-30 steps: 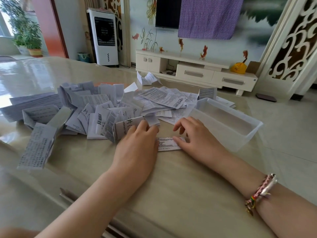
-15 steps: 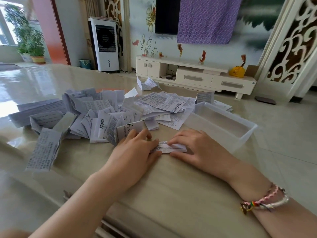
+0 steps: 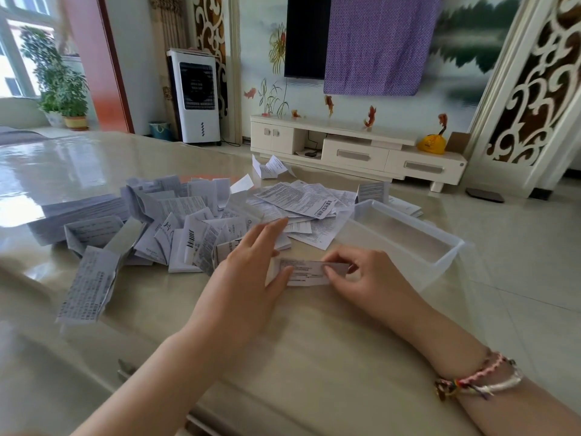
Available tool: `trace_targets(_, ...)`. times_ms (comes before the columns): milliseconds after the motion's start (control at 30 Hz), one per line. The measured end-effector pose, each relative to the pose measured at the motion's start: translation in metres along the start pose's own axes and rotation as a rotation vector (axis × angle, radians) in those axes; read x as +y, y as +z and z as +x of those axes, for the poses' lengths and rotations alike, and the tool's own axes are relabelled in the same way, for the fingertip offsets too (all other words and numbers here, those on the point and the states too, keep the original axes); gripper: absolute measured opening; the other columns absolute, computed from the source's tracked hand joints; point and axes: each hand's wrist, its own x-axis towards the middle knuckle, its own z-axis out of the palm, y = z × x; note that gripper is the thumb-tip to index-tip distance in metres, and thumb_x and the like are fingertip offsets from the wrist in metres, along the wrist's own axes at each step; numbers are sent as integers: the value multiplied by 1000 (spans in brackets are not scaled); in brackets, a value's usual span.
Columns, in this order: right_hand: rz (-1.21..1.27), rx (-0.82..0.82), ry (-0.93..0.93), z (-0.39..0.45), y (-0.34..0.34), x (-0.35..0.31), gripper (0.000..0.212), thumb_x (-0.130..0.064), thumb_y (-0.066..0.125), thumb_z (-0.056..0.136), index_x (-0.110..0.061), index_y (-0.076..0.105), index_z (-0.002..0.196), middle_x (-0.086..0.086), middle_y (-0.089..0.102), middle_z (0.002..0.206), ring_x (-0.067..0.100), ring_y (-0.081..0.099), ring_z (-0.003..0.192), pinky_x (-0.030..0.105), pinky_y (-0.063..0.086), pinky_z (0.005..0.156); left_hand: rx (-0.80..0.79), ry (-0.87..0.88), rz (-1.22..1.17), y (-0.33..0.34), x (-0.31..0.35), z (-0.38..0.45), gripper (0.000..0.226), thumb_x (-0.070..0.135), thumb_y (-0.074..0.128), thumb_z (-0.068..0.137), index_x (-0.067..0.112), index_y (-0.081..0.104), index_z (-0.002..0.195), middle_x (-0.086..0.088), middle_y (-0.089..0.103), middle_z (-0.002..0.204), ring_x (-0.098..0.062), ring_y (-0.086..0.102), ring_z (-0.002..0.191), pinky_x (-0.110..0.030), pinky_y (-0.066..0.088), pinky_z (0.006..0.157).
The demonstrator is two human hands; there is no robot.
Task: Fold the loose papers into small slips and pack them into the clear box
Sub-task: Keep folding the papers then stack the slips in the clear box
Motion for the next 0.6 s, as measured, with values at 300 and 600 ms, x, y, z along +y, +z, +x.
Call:
trace_targets(300,529,-71,-14,0,0,-15,12,-22,65,92,-15,74,96,2,73,92,22,68,90,47,50,83,-143,-91,-215,13,13,5,75,38,54,93,30,10,154,15,48,136,-1,45,128,-17,36,105)
trace_targets(600,510,5,7,2,-3,-12,12,-28,72,85,-18,70,92,-14,60,79,2,43,65,15,34,58,-181,-194,-566,22,18,12,32,27,51,94,17,64,122,0,70,113,-17,64,109,-41,50,97)
